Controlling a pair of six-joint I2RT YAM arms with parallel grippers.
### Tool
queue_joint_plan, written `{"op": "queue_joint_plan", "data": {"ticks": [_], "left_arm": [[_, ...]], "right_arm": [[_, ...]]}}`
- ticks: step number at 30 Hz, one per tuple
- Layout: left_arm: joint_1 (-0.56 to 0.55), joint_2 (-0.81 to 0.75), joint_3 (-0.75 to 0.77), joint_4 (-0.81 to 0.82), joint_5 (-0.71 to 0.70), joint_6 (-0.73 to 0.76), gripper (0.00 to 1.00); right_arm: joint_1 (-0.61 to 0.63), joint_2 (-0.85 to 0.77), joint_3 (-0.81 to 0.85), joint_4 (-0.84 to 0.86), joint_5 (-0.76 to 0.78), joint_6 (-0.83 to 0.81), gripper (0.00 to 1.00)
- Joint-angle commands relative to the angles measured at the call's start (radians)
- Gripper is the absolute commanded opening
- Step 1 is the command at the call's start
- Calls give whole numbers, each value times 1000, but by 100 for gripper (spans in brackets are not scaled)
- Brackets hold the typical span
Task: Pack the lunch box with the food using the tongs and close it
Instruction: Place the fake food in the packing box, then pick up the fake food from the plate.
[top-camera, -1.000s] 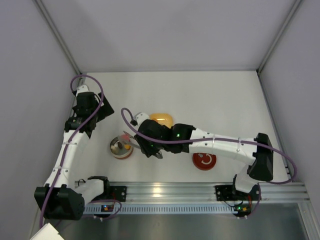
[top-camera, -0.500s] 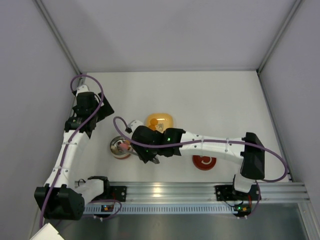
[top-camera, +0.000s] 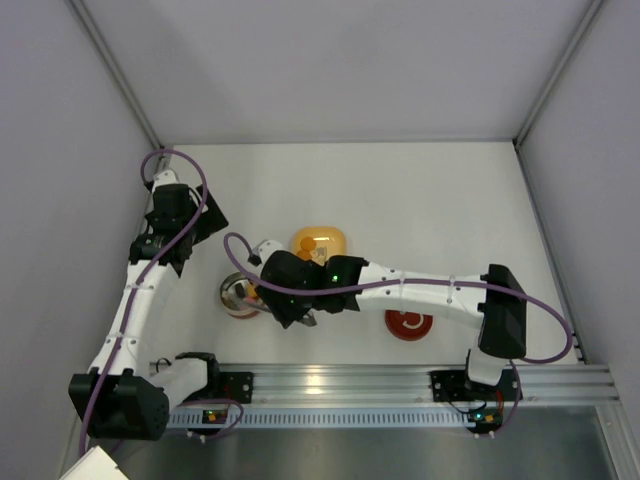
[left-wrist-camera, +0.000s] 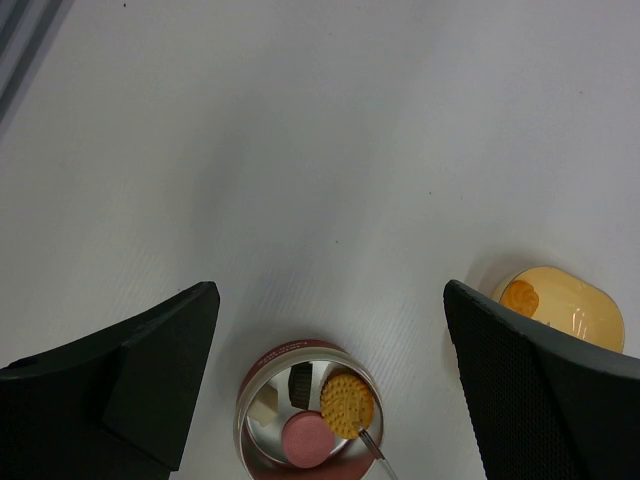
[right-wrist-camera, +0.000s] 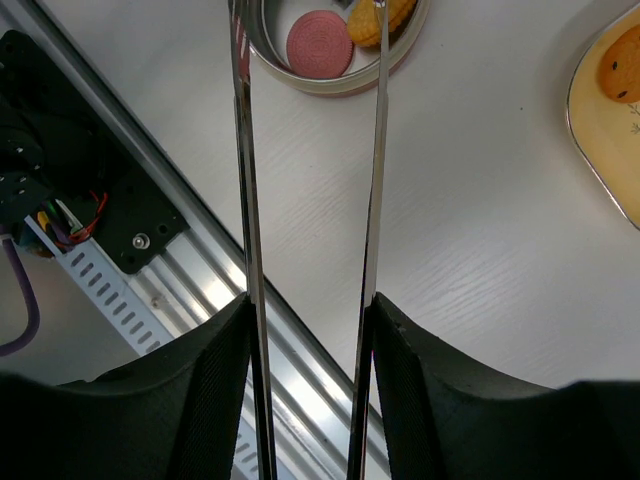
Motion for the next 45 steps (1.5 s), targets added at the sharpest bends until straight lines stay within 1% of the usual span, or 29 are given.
{"op": "queue_joint_plan", "data": {"ticks": [1,7,10,16,19,23,33,37,45], "left_arm": [[9,-7,-1,46,-2,9,99],[9,-6,-1,46,-2,8,99],[9,-6,-2,47,-1,9,99],[9,-7,-1,46,-2,9,99],[9,-7,-2,46,-2,8,99],[9,-7,-1,46,-2,8,99],[9,-4,-1,47,-4,9,99],[9,-4,-1,46,-7,11,99],[9,-1,1,46,-5,11,99]], "right_arm": [[19,-26,58,39,19,-14,48],[-2,-63,52,6,101,-5,49],[-59,-117,12,3,120,3,49],[-178,-163,-66,0,172,6,48],[-235,-163,-103,9,183,9,48],[-270,-151,-141,24,186,12,48],[-300,-89,-134,47,192,9,46],[-303,-66,-132,47,195,7,41],[-310,-45,-132,64,186,1,41]]}}
